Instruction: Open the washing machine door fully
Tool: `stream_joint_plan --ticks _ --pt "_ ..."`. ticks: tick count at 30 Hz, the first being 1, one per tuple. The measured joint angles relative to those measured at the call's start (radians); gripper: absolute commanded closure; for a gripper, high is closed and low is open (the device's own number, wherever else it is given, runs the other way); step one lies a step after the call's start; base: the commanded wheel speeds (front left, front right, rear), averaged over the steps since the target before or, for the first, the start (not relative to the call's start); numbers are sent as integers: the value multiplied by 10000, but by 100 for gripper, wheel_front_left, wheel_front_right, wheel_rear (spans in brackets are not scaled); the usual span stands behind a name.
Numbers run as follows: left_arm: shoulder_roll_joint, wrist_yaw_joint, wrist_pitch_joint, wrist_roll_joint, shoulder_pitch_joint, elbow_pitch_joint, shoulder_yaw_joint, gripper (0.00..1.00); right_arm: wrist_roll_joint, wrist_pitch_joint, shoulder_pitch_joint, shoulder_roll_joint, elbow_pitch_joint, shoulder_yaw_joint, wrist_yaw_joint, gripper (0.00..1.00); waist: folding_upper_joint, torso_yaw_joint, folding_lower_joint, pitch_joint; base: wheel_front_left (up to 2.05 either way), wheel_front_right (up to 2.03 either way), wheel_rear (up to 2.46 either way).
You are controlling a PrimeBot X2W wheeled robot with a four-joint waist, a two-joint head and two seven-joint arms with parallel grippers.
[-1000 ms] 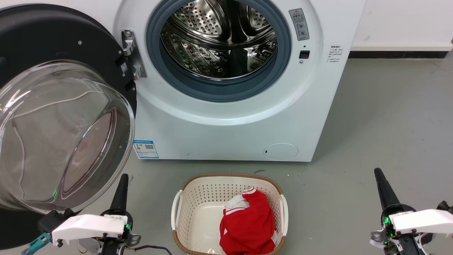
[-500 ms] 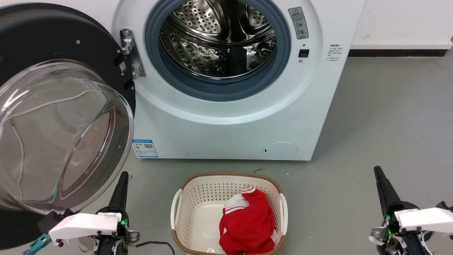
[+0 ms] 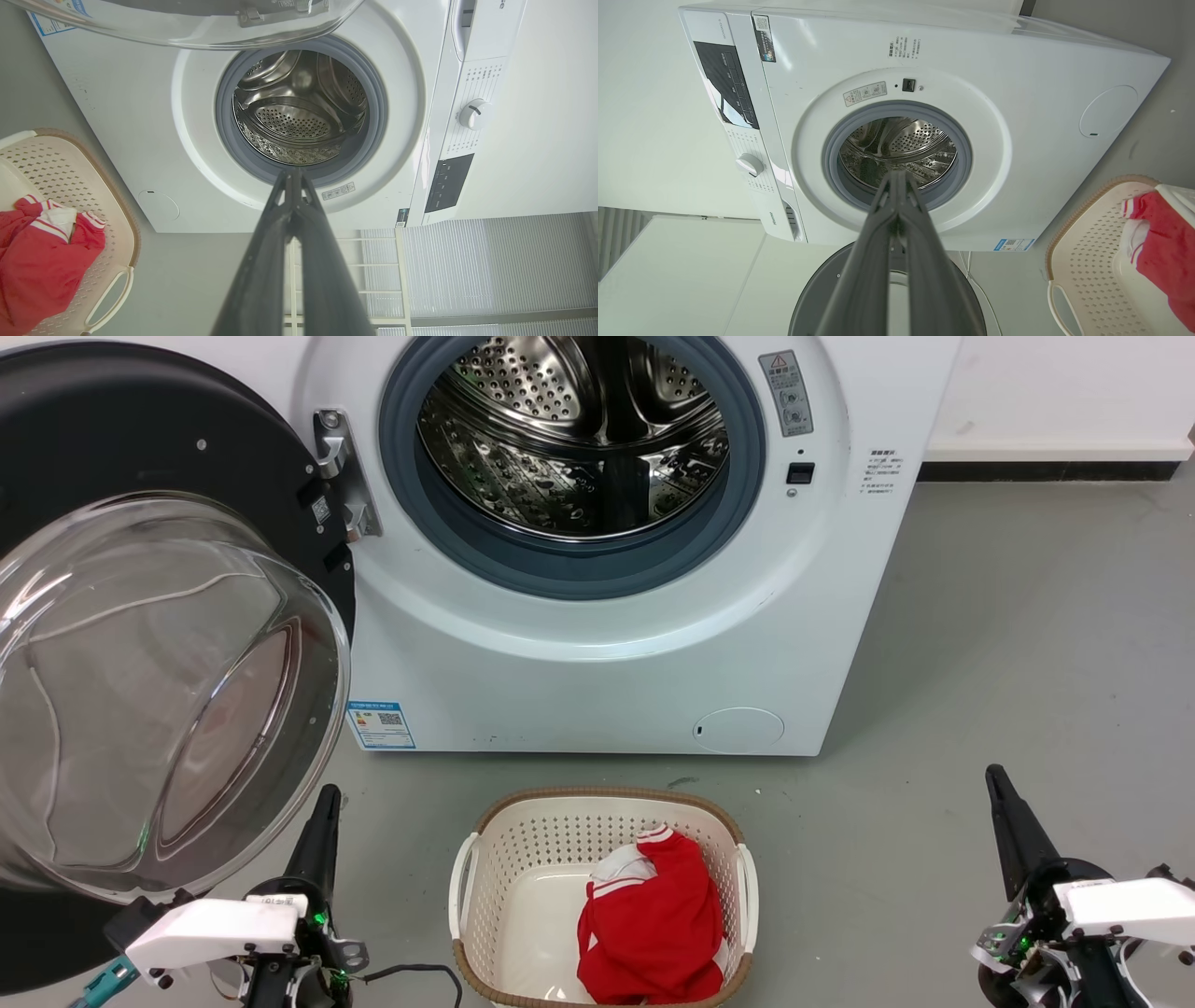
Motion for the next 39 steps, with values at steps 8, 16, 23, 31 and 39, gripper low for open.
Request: stream_joint_plan --ticks 8,16,23,31,39 --pt "-10 -23 144 -560 -99 50 42 100 571 113 -144 -2 63 -25 0 100 0 -14 0 27 0 0 0" --pt "-19 -65 257 -1032 -122 92 86 100 1024 209 -183 -2 132 -44 0 100 0 -26 0 49 0 0 0" --pt "-19 -65 257 -1032 -124 94 86 100 1024 209 -184 -2 134 -48 0 100 0 -25 0 49 0 0 0" --pt "-19 -65 257 -1032 -125 94 86 100 1024 209 -184 -2 134 -50 0 100 0 -26 0 49 0 0 0" --pt "-21 -65 257 -1032 -125 94 86 100 1024 209 -184 -2 134 -52 0 100 0 -25 0 49 0 0 0"
